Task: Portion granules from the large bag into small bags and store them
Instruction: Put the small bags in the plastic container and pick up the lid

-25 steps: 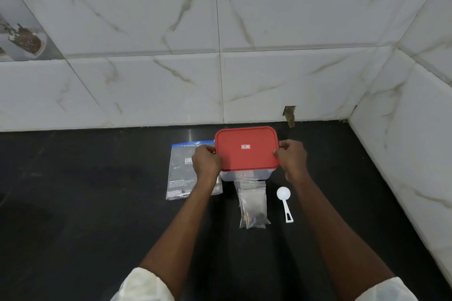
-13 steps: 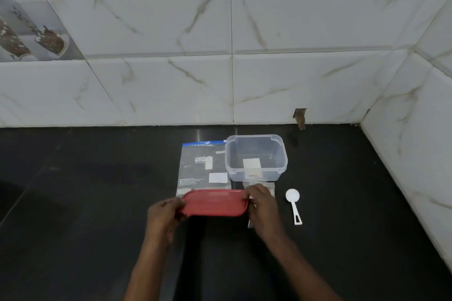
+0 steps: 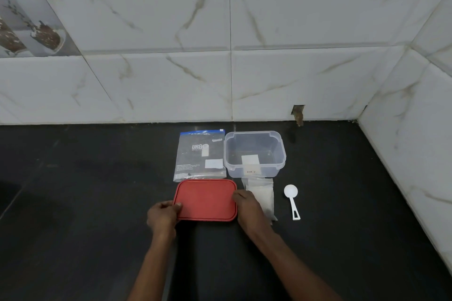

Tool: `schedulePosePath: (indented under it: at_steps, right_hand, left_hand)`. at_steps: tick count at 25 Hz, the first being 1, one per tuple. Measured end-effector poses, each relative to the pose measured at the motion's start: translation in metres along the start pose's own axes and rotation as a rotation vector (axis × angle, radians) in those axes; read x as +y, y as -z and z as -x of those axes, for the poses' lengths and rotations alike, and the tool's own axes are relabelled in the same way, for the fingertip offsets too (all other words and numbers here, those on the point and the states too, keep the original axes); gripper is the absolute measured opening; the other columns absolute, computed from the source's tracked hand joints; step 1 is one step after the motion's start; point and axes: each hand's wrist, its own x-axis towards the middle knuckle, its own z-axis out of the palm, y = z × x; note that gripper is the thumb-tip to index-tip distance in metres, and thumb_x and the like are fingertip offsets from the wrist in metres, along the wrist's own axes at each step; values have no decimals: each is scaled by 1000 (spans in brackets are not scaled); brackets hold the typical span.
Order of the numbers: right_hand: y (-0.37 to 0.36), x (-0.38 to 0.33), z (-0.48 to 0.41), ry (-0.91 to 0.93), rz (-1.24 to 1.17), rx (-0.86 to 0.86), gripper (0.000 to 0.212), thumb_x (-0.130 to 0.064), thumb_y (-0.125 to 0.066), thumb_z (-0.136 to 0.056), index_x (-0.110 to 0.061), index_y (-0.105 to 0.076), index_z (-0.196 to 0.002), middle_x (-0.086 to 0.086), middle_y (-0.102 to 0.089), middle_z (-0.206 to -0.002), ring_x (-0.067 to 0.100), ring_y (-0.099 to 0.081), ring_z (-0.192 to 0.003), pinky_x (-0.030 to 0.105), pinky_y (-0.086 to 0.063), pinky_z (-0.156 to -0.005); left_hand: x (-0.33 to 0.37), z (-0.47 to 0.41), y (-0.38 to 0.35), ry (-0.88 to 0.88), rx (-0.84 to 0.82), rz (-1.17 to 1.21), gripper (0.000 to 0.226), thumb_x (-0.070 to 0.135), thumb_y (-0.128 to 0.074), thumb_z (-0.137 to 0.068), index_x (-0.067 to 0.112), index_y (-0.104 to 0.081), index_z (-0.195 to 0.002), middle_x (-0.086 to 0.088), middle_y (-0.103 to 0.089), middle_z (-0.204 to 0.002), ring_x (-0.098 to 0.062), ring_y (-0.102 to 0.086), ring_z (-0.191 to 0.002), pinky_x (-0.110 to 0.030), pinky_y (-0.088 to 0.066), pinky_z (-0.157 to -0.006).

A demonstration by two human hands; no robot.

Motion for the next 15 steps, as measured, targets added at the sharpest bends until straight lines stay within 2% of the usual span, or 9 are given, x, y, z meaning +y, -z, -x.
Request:
schedulePosePath:
  at_steps: [3, 5, 8, 9, 10, 12, 13, 15]
  right_hand:
    - [3, 2, -2, -14, 33, -20, 28, -14, -40, -98, 0, -62, -105, 11, -61, -106, 26, -57, -102, 40, -44, -99]
    - [3, 0, -5, -71, 31, -48, 27, -8, -42, -98, 5, -61, -110, 22, -61, -115, 34, -58, -106, 35, -43, -96]
    - [6, -9, 4, 21, 73, -88, 28, -4, -41, -98, 6, -61, -115, 26, -60, -120, 34, -58, -106, 32, -44, -96]
    - [11, -11, 11, 84, 44, -36, 28, -3, -43, -98, 4, -63, -115, 22, -63, -117, 32, -60, -108, 29, -45, -96]
    - [17, -8, 15, 169, 82, 100, 28, 0, -46, -95, 1, -66, -114, 17, -65, -115, 29, -61, -108, 26, -46, -96]
    - [36, 6, 17, 274, 262, 441, 28, 5, -54, -88, -4, -68, -110, 11, -66, -111, 27, -61, -104, 29, -47, -94]
    - [48, 11, 18, 212, 281, 543, 30, 3, -58, -86, -5, -67, -113, 10, -64, -111, 26, -60, -103, 30, -46, -92]
    - [65, 16, 16, 20, 223, 506, 37, -7, -63, -86, -6, -60, -123, 8, -65, -111, 21, -57, -99, 29, -45, -86]
  left_hand:
    - [0, 8, -2, -101, 101, -268, 15, 11, -84, -77, 6, -76, -89, -19, -73, -90, -36, -71, -87, -39, -58, -83]
    - [-2, 13, -2, -131, 126, -377, 15, 15, -85, -77, 9, -78, -88, -22, -73, -94, -39, -70, -92, -34, -51, -79]
    - [-3, 8, -1, -153, 124, -426, 12, 16, -85, -75, 9, -78, -81, -22, -75, -82, -37, -73, -81, -38, -58, -81]
    - [-2, 6, 0, -155, 108, -429, 11, 16, -85, -74, 8, -77, -76, -20, -74, -74, -35, -73, -73, -39, -59, -81]
    - [-1, 5, 1, -149, 96, -429, 12, 16, -84, -74, 7, -75, -73, -20, -73, -71, -33, -73, -69, -38, -60, -80]
    - [0, 9, -1, -197, 121, -472, 18, 16, -83, -76, 3, -74, -84, -22, -74, -86, -38, -72, -80, -41, -58, -83]
    - [0, 14, -4, -286, 140, -488, 24, 15, -81, -78, 0, -73, -96, -24, -72, -98, -41, -70, -91, -43, -56, -85]
    - [1, 37, -18, -504, 47, -465, 26, 13, -79, -83, 3, -72, -107, -17, -71, -103, -37, -68, -97, -38, -52, -84]
